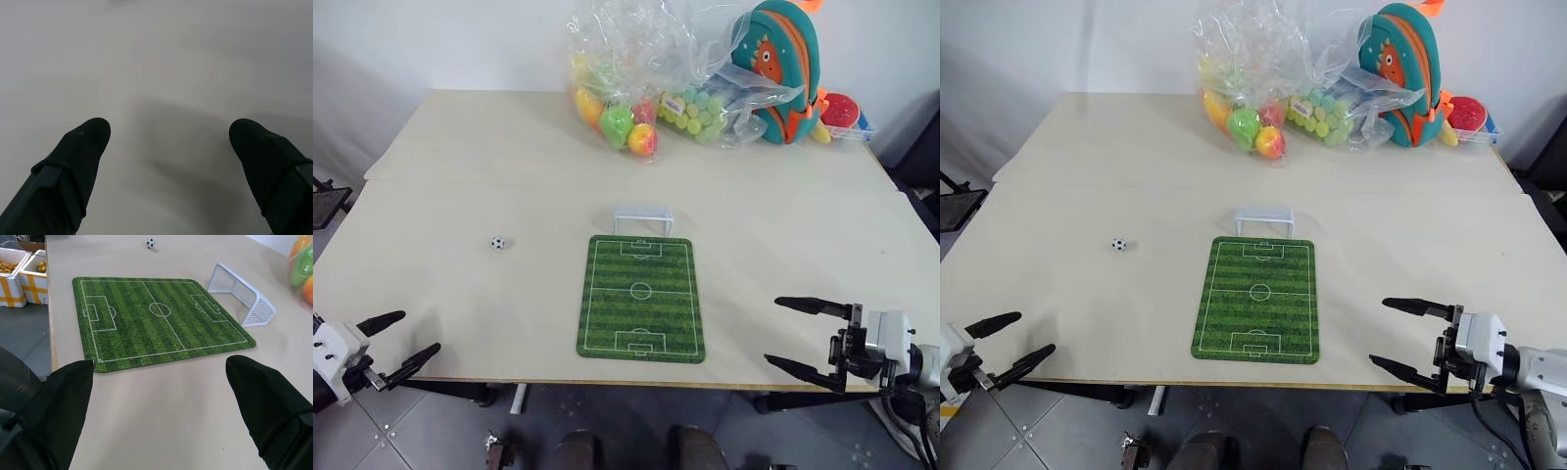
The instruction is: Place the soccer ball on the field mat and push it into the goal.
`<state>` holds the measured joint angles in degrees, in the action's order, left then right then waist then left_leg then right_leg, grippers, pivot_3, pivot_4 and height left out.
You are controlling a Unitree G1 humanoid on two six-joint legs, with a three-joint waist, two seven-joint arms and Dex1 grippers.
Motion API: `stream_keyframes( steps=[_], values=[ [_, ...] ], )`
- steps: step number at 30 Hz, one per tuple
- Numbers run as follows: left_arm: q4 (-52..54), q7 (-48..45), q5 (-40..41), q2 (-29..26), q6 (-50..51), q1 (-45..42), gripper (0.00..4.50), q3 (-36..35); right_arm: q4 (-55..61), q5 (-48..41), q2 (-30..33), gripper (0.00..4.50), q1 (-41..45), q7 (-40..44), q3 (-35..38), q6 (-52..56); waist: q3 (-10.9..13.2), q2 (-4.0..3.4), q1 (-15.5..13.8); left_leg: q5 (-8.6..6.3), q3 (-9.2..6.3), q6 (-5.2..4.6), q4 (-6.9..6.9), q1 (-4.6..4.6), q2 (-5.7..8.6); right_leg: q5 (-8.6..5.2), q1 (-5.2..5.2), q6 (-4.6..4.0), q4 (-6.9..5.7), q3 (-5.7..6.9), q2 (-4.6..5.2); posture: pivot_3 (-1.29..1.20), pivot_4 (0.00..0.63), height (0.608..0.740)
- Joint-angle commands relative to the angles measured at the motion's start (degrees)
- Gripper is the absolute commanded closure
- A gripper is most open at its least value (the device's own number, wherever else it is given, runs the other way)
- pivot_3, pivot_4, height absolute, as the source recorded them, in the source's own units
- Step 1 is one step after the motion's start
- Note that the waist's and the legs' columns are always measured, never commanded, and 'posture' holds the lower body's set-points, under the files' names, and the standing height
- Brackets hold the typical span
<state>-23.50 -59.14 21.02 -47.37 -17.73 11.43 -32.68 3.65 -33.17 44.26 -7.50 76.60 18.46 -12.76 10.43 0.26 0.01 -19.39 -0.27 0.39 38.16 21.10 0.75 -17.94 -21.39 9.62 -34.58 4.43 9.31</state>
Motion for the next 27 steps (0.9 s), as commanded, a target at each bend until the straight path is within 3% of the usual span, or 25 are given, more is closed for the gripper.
stream_keyframes(
  steps=[1,8,13,16,20,27],
  values=[
    [1.0,0.0,1.1,-0.8,1.1,0.4,0.03,-1.1,1.3,-1.0,-0.7,0.0,0.6,-0.4,0.3,0.4,0.0,0.0,0.0,0.0,0.0,0.0,0.0,0.0,0.0,0.0,0.0,0.0,-0.01,0.0,0.0,0.0,0.15,0.74],
    [1.8,4.0,7.4,2.9,7.7,-3.0,0.03,-3.9,10.4,-6.9,-6.7,0.0,5.4,-8.7,-1.4,6.8,0.0,-0.01,0.0,0.0,-0.02,0.01,0.03,-0.02,-0.02,0.0,-0.01,0.0,-0.09,-0.01,0.0,0.0,0.15,0.74],
    [5.0,13.1,10.5,11.6,10.2,-6.7,0.03,-5.2,16.9,-9.4,-12.2,0.0,7.9,-14.9,-3.7,10.2,0.0,0.07,0.0,0.01,-0.27,0.03,0.09,-0.01,-0.07,0.01,-0.02,-0.01,-0.18,-0.01,0.01,0.0,0.15,0.74],
    [8.5,13.8,9.2,15.1,10.2,-5.5,0.03,-2.1,17.4,-7.3,-13.8,0.0,7.4,-14.8,-5.0,8.2,-0.1,0.21,-0.1,0.0,-0.23,0.01,0.08,0.01,0.04,0.02,-0.05,-0.02,-0.19,0.04,0.01,0.0,0.15,0.74],
    [12.2,14.6,8.1,15.4,11.9,-8.1,0.03,1.5,15.8,-6.0,-13.8,0.0,7.6,-13.3,-5.2,6.9,-0.1,0.22,-0.3,0.0,-0.11,0.01,0.16,0.03,0.07,0.02,-0.01,-0.02,-0.2,0.06,0.02,0.0,0.15,0.74],
    [7.8,17.5,6.2,13.0,16.9,-21.8,0.03,5.9,12.6,-5.2,-13.4,0.0,7.4,-10.4,-5.4,6.0,-0.1,0.22,-0.9,0.05,-0.1,0.03,0.33,0.02,0.06,0.02,-0.02,-0.02,-0.39,0.05,-0.01,0.0,0.15,0.74]
  ],
)
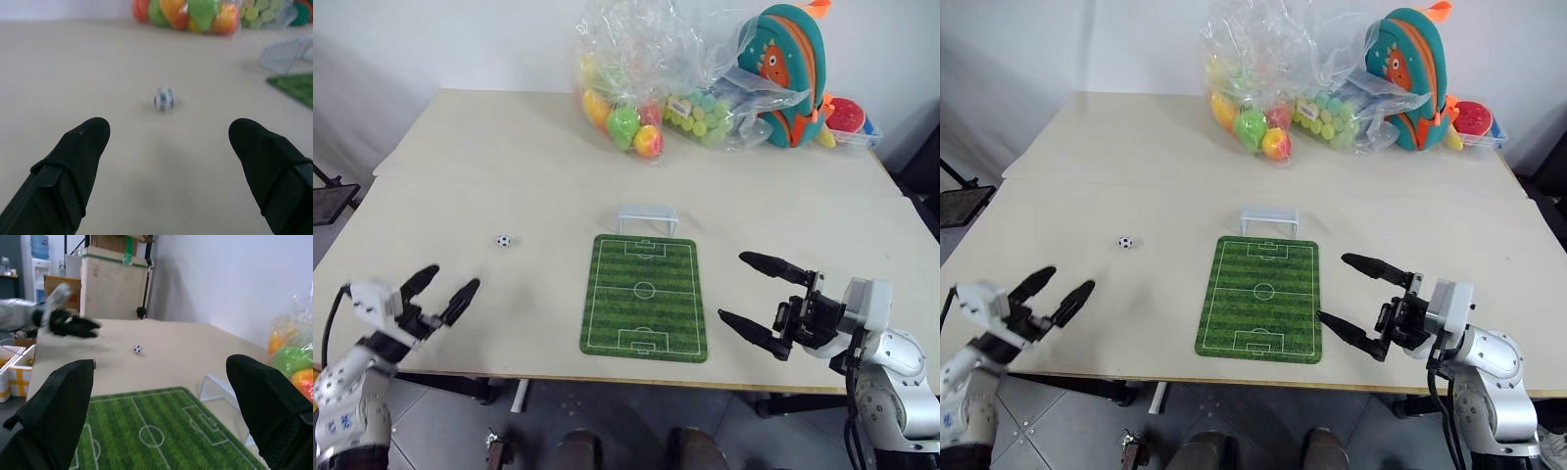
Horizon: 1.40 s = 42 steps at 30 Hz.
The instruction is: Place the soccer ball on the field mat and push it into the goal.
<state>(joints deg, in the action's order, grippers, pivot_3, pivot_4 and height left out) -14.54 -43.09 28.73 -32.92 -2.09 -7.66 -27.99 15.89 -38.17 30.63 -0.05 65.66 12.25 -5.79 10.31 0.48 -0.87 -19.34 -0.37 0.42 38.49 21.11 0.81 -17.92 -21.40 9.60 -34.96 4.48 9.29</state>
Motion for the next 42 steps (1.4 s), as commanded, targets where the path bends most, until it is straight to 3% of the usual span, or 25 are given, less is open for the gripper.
stream_keyframes(
  steps=[1,5,15,18,22,28,30,35,39,42],
  values=[
    [-1.9,1.8,-2.4,-1.6,1.7,-4.6,0.03,2.3,0.0,-0.2,0.2,0.0,-0.2,0.8,0.8,-1.2,0.0,0.0,0.1,-0.01,0.01,-0.01,0.0,-0.01,0.01,0.0,0.0,0.0,-0.01,-0.01,0.0,0.0,0.15,0.74],
    [-13.4,5.1,-10.1,-2.5,2.7,-16.7,0.03,9.1,-0.5,-0.1,-0.4,0.0,-1.2,1.0,0.7,-1.8,0.0,0.0,-0.2,0.0,0.06,0.01,0.03,0.02,0.0,0.0,-0.04,0.0,-0.01,0.05,-0.05,0.0,0.15,0.74],
    [-28.9,4.0,-14.8,-2.7,2.0,-27.6,0.03,13.5,0.9,0.0,-1.6,0.0,-3.5,-0.1,0.1,-2.6,0.0,0.0,0.4,-0.01,0.11,0.0,0.11,0.06,0.0,0.01,-0.06,0.02,-0.04,0.09,-0.05,0.0,0.15,0.74],
    [-30.3,2.8,-15.1,-2.8,0.9,-28.0,0.58,13.7,1.2,0.3,-2.0,0.0,-3.9,-0.7,0.2,-3.1,0.0,0.0,0.5,-0.01,0.11,0.0,0.13,0.06,-0.01,0.01,-0.06,0.03,-0.05,0.09,-0.05,0.0,0.15,0.74],
    [-30.3,1.7,-15.5,-3.2,1.1,-27.4,1.72,14.0,1.4,0.6,-2.1,0.0,-4.1,-1.1,0.1,-3.3,0.0,0.0,0.7,-0.01,0.1,0.0,0.13,0.06,-0.02,0.01,-0.07,0.03,-0.06,0.09,-0.05,0.0,0.15,0.74],
    [-28.5,-0.7,-13.4,-3.4,0.8,-25.7,3.57,12.5,2.7,1.2,-2.3,0.0,-3.7,-2.9,-0.6,-2.8,0.0,0.0,0.8,-0.01,0.1,0.0,0.13,0.05,-0.02,0.01,-0.07,0.03,-0.07,0.08,-0.05,0.0,0.15,0.74],
    [-27.3,-3.0,-12.0,-3.2,0.3,-25.6,3.64,11.9,3.0,1.2,-2.2,0.0,-3.6,-3.2,-0.8,-2.6,0.0,0.0,0.8,-0.01,0.1,0.0,0.14,0.05,-0.02,0.01,-0.07,0.03,-0.08,0.08,-0.05,0.0,0.15,0.74],
    [-14.5,-19.1,-2.5,-3.7,4.6,-23.9,3.64,12.3,3.9,0.7,0.1,0.0,-2.5,-4.0,0.5,-0.3,0.0,0.01,0.6,-0.01,0.07,-0.01,0.25,0.14,-0.03,0.01,-0.07,0.03,-0.08,0.09,-0.05,0.0,0.15,0.74],
    [-0.7,-32.6,-3.9,-6.7,8.3,-21.5,3.64,23.3,3.6,-1.9,6.1,0.0,-3.9,0.3,3.7,2.8,0.0,-0.01,0.6,-0.04,0.07,-0.03,0.27,0.14,-0.02,0.01,-0.05,0.03,-0.07,0.08,-0.04,0.0,0.15,0.74],
    [4.6,-35.1,-4.6,-5.0,9.4,-21.7,3.64,28.9,4.2,-3.2,9.6,0.0,-5.5,4.3,3.6,4.7,0.0,-0.06,0.2,-0.04,0.09,-0.04,0.29,0.12,-0.02,0.01,0.01,0.03,-0.05,0.07,-0.04,0.0,0.15,0.74]
  ],
)
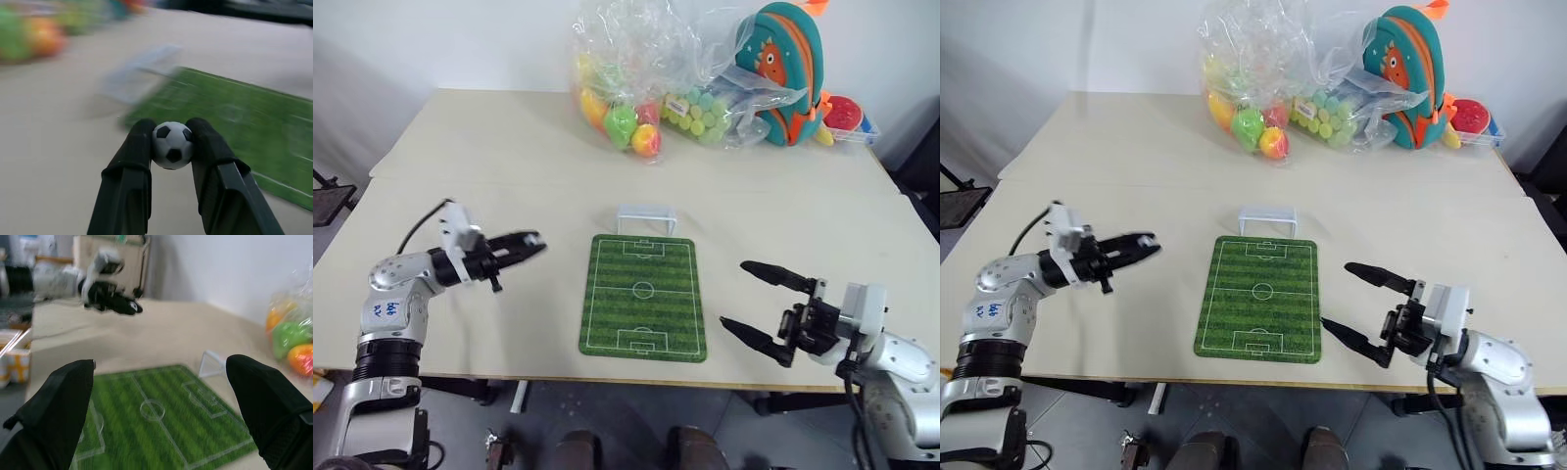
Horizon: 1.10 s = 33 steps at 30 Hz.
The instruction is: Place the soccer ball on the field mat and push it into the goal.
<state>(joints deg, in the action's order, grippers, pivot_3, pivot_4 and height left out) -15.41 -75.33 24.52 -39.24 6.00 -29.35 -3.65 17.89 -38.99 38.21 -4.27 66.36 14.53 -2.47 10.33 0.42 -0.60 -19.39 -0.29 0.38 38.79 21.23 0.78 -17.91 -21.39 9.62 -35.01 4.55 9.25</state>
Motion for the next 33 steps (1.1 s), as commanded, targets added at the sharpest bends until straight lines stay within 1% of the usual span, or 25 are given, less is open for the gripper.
stream_keyframes(
  steps=[1,5,8,11,15,18,21,33],
  values=[
    [6.6,-2.4,-0.6,2.5,2.0,-0.1,3.64,6.0,2.6,-2.9,2.7,0.0,-2.0,4.8,1.1,1.9,0.0,0.0,-0.2,0.0,0.0,0.0,0.02,0.0,-0.01,0.0,0.01,0.0,0.0,0.0,-0.01,0.0,0.15,0.74],
    [8.6,-0.1,-5.9,7.3,-0.4,0.4,3.64,13.3,3.1,-3.2,4.9,0.0,-5.2,9.6,1.3,2.2,0.0,0.01,-0.7,-0.02,0.01,-0.04,0.09,0.02,-0.01,0.0,0.01,0.0,-0.01,-0.01,-0.01,0.0,0.15,0.74],
    [8.6,3.7,-9.2,10.5,1.3,0.2,3.64,16.6,1.4,-2.2,6.2,0.0,-7.8,13.5,3.2,0.4,0.0,0.02,-0.8,-0.03,0.02,-0.06,0.12,0.03,-0.01,0.01,0.03,0.02,0.01,-0.02,-0.01,0.0,0.15,0.74],
    [8.9,5.2,-12.7,11.9,0.4,0.6,3.64,19.8,-0.7,-1.9,7.1,0.0,-9.4,15.3,5.9,-0.5,0.0,0.03,-0.9,-0.04,0.02,-0.07,0.13,0.03,0.0,0.01,0.04,0.03,0.02,-0.02,-0.01,0.0,0.15,0.74],
    [11.0,8.1,-15.6,14.4,1.8,1.2,3.64,23.4,-2.9,-1.3,7.7,0.0,-11.5,16.6,9.2,-1.2,0.0,0.03,-0.9,-0.04,0.01,-0.07,0.15,0.03,0.0,0.03,0.06,0.05,0.05,-0.02,-0.01,0.0,0.15,0.74],
    [12.0,10.0,-16.5,15.6,2.8,1.8,3.64,24.5,-2.0,-1.2,7.2,0.0,-12.1,15.9,9.7,-0.9,0.0,0.03,-0.9,-0.04,0.0,-0.07,0.17,0.03,0.0,0.03,0.08,0.05,0.06,-0.02,0.0,0.0,0.15,0.74],
    [12.2,10.8,-18.1,16.0,1.6,2.1,3.64,25.9,-0.3,-1.2,6.1,0.0,-13.1,14.5,9.5,-0.5,0.0,0.02,-0.9,-0.04,-0.01,-0.07,0.17,0.01,-0.01,0.03,0.1,0.05,0.07,-0.02,0.0,0.0,0.15,0.74],
    [12.4,9.8,-17.5,16.5,2.2,2.3,3.64,26.6,2.1,-1.2,4.7,0.0,-15.3,11.9,9.6,-0.4,0.0,0.02,-1.0,-0.05,-0.07,-0.08,0.2,-0.01,0.01,0.06,0.21,0.11,0.17,0.01,0.0,0.0,0.15,0.74]
  ],
)
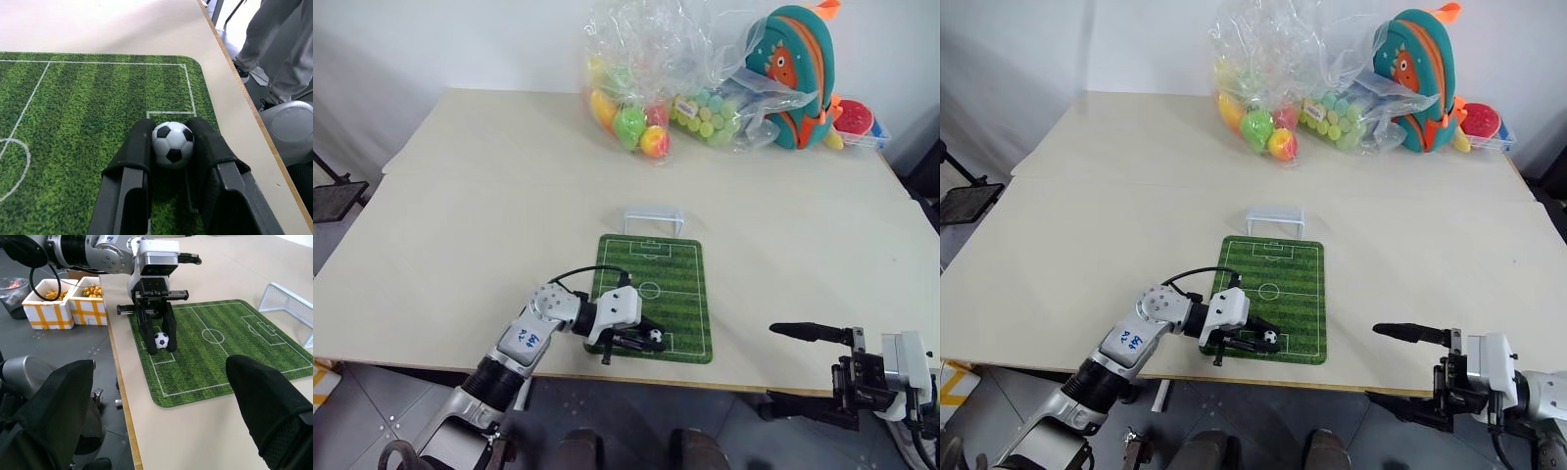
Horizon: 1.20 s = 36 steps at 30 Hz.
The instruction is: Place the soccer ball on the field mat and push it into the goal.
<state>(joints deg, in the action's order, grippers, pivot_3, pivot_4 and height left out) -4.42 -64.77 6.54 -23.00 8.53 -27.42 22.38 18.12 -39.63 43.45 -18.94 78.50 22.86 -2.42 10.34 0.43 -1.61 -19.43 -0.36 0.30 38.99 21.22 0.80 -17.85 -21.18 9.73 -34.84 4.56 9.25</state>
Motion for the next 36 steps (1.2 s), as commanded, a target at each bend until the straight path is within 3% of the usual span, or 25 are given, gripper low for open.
stream_keyframes(
  steps=[1,6,13,20,23,28,32,36],
  values=[
    [1.4,-0.7,0.5,0.3,-0.1,0.4,2.89,0.5,1.9,-0.5,-0.5,0.0,-0.8,-0.3,1.3,-0.6,0.0,0.0,0.0,0.0,0.0,0.0,0.0,0.0,0.0,0.0,0.0,0.0,0.0,0.0,0.0,0.0,0.15,0.74],
    [1.5,-0.4,1.9,1.4,-1.9,0.5,1.49,-0.9,1.5,-0.3,-1.1,0.0,-1.3,0.0,1.1,-1.1,0.0,0.0,0.0,0.0,-0.01,-0.01,0.01,-0.01,0.0,0.01,0.03,0.01,0.03,0.01,0.0,0.0,0.15,0.74],
    [3.0,-1.3,3.2,0.8,-1.8,0.9,1.49,-1.6,0.2,0.4,-1.9,0.0,-0.7,0.6,0.1,-1.7,0.0,0.0,0.1,0.0,-0.01,0.0,0.0,-0.02,0.0,0.01,0.03,0.01,0.02,0.01,0.0,0.0,0.15,0.74],
    [5.4,-1.9,9.9,1.1,-1.3,0.9,1.49,-7.7,-0.5,0.7,-2.6,0.0,-0.4,1.0,-1.2,-2.1,0.0,0.0,0.1,0.0,-0.08,0.0,0.01,-0.02,0.0,0.01,0.08,0.01,0.05,0.05,0.0,0.0,0.15,0.74],
    [6.7,-7.3,15.7,-1.3,-2.9,1.7,1.49,-11.4,-0.7,0.3,-2.8,0.0,0.2,0.8,-1.1,-2.1,0.0,-0.02,0.2,0.0,-0.08,0.0,0.01,-0.02,-0.01,0.01,0.08,0.01,0.05,0.06,0.0,0.0,0.15,0.74],
    [10.4,-16.9,20.9,-14.0,-2.8,8.9,1.49,-18.8,-1.4,-1.2,-3.1,0.0,1.9,0.4,1.7,-3.2,0.0,-0.15,1.0,-0.01,-0.06,0.03,-0.04,-0.1,-0.08,0.0,0.08,-0.01,0.07,0.04,-0.05,0.0,0.15,0.74],
    [14.7,-18.0,21.4,-18.5,-3.4,18.9,2.36,-20.1,-5.0,-0.7,-1.7,0.0,2.2,4.2,3.4,-5.2,0.0,-0.3,0.2,-0.07,-0.11,-0.05,-0.04,-0.11,-0.04,0.01,0.21,0.0,0.17,0.07,-0.01,0.0,0.15,0.74],
    [18.2,-13.9,18.6,-16.1,-5.2,24.5,3.55,-17.7,-9.3,0.9,-0.4,0.0,2.1,8.1,4.0,-8.1,0.0,-0.36,-0.2,-0.17,-0.28,-0.21,0.06,-0.16,0.03,0.07,0.52,0.1,0.45,0.14,0.06,0.0,0.15,0.74]
  ],
)
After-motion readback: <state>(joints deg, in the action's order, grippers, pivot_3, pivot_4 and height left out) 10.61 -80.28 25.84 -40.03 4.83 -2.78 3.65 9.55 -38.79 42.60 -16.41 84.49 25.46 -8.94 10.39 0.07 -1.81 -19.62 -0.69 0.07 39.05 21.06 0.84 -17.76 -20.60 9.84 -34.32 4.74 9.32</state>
